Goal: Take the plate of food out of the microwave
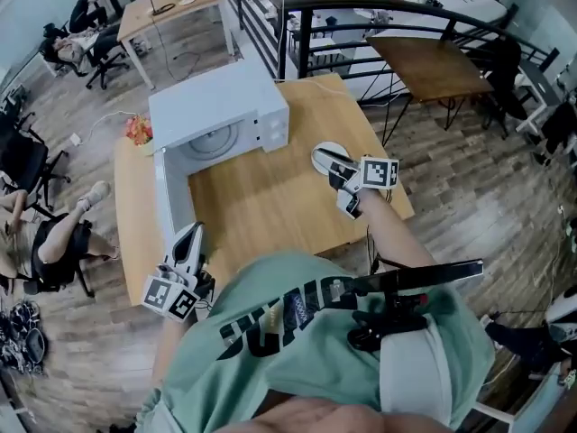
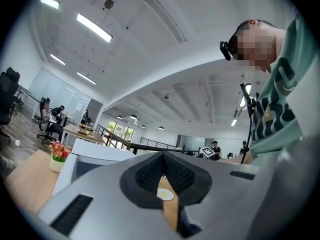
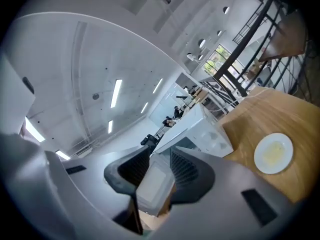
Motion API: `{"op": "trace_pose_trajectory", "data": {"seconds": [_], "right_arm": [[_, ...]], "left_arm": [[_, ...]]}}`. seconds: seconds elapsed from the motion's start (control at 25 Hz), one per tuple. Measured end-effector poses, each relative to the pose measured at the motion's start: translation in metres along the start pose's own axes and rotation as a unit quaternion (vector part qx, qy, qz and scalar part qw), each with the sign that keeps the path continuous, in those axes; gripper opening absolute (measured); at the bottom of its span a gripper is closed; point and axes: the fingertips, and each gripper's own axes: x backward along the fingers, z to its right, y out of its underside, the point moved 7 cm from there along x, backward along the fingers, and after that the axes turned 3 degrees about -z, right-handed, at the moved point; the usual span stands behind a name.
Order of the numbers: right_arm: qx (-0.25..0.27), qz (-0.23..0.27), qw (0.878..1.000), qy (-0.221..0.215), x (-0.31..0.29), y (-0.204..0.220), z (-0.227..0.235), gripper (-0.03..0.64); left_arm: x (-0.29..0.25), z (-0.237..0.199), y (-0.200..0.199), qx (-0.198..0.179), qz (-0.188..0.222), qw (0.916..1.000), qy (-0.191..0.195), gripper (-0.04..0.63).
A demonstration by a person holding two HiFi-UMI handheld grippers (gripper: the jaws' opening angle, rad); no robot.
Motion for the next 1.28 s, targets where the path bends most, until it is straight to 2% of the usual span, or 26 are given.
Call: {"op": "trace_pose_trajectory", "data": {"seconds": [0.12,0.24,0.4,0.6,0.84,1.0,1.12,1.28], "right_arm": [[0.016,0.008,1.000,-0.003,0.003,0.007,-0.029,0.084],[0.001,0.019,1.000,0.010,0.015,0.029,-0.048,0.016],[0.001,0.033,0.999,0.015,0.027,0.051,-0.060,0.006],[0.040,0.020,0.999,0.009,0.043,0.056,-0.072,0.006],[0.037,0.045,0.998,-0.030,0.090,0.029,-0.052,0.006],[0.035,0.052,0.997,-0.042,0.156,0.017,-0.019,0.006],[0.025,0.054,0.997,-0.057,0.206,0.013,0.009,0.006],[-0.001,0.052,0.996,-0.078,0.258,0.013,0.050,0.006]], "left_arm": [[0.018,-0.014,-0.011,0.007,0.010,0.9999,0.009,-0.003],[0.038,-0.019,-0.007,0.025,0.007,0.9993,0.027,-0.003],[0.041,-0.023,-0.002,0.022,-0.002,0.9978,0.063,-0.003],[0.038,0.003,-0.008,0.011,-0.009,0.9973,0.072,-0.003],[0.031,0.070,-0.002,-0.020,-0.012,0.9995,0.021,-0.003],[0.003,0.138,0.019,0.005,-0.009,0.9999,-0.004,-0.003],[-0.024,0.200,0.030,0.025,-0.024,0.9993,-0.009,-0.003],[-0.063,0.269,0.033,0.016,-0.058,0.9981,-0.013,-0.003]]}}
